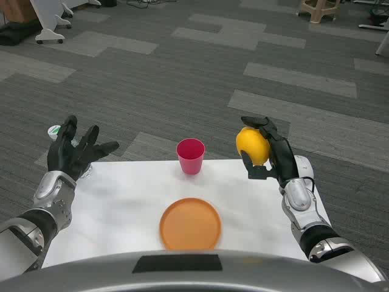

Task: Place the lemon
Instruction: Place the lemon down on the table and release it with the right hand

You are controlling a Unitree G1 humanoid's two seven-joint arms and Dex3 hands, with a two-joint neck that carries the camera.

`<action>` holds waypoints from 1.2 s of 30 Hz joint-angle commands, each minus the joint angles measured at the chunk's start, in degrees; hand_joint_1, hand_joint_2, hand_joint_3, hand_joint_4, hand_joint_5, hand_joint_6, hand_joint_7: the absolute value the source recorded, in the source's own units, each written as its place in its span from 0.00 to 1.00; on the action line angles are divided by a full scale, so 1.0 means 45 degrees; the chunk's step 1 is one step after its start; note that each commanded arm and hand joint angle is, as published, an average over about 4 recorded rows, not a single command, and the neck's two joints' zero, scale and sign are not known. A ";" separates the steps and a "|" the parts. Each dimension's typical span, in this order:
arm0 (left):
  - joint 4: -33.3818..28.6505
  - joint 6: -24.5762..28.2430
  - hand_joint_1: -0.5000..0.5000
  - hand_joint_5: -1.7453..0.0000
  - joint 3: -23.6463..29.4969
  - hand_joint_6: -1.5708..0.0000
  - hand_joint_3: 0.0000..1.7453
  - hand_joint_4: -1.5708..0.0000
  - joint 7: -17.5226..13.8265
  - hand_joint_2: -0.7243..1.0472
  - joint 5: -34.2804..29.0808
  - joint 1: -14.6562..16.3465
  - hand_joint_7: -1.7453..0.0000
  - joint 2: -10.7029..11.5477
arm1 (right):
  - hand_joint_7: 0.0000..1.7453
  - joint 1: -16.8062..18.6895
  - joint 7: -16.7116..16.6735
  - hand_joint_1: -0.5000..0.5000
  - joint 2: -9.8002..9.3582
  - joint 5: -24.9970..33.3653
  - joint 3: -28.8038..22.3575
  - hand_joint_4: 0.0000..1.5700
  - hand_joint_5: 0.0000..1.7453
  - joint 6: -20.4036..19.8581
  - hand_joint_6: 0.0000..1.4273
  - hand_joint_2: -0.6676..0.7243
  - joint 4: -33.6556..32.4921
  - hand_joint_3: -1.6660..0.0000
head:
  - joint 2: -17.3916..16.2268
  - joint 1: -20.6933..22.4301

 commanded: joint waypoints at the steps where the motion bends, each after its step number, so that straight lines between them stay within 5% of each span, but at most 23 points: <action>1: 0.0018 -0.0079 1.00 1.00 -0.0013 1.00 0.05 0.98 -0.0028 1.00 0.0080 0.0016 1.00 0.0002 | 0.44 -0.0463 -0.0179 0.12 -0.0092 0.0199 0.0121 0.09 0.89 -0.0096 0.14 0.05 -0.0016 0.14 | 0.0268 -0.0009; 21: 0.0008 -0.0079 1.00 1.00 -0.0013 1.00 0.05 0.98 -0.0028 1.00 0.0080 0.0016 1.00 0.0002 | 0.44 -0.0463 -0.0179 0.12 -0.0092 0.0199 0.0170 0.08 0.89 -0.0086 0.14 0.08 0.0091 0.14 | 0.0059 -0.0018; 36: 0.0077 -0.0079 1.00 1.00 -0.0013 1.00 0.05 0.98 0.0011 1.00 0.0080 0.0021 1.00 0.0002 | 0.44 -0.1064 -0.0052 0.12 -0.0317 -0.0777 0.1898 0.07 0.87 0.0021 0.12 0.08 0.1707 0.14 | -0.1358 -0.0737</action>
